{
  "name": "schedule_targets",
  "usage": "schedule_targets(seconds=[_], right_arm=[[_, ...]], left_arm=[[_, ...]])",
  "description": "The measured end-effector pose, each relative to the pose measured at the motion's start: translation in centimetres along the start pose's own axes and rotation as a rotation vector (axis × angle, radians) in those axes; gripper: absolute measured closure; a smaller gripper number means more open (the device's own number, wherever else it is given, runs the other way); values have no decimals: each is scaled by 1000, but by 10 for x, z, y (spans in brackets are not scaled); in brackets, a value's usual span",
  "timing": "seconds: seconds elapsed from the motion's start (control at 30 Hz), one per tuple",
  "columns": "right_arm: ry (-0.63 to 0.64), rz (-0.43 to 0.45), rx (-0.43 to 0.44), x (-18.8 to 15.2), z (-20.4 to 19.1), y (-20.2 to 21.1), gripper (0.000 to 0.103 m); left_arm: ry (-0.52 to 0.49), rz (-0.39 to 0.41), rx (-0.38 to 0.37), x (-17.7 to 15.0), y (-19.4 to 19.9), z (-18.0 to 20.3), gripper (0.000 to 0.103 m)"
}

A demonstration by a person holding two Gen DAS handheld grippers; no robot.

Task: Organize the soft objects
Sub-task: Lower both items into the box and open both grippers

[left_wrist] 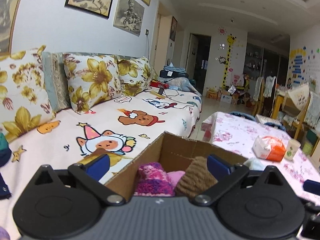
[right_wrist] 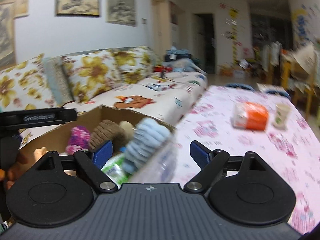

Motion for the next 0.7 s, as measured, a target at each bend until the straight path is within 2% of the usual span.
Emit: schedule_targets(seconds=[0.13, 0.23, 0.4, 0.7], right_arm=[[-46, -24, -51, -9, -1, 13, 0], [-65, -29, -83, -10, -7, 24, 0], [-104, -41, -113, -14, -6, 49, 0], [-130, -69, -126, -26, -16, 84, 0]], left_arm=[[-42, 13, -4, -4, 13, 4, 1], [-22, 24, 17, -13, 24, 7, 1], [-37, 8, -2, -21, 46, 18, 1], [-125, -12, -35, -35, 96, 30, 1]])
Point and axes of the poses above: each gripper's, at about its wrist camera, not at the fingertips, and y roughly against the way its jaws point, z to its right, x to its top, the point moved 3 cm from there along -y, roughly the way its jaws point, and after that the axes turned 2 degrees about x, right-handed, at the moved point
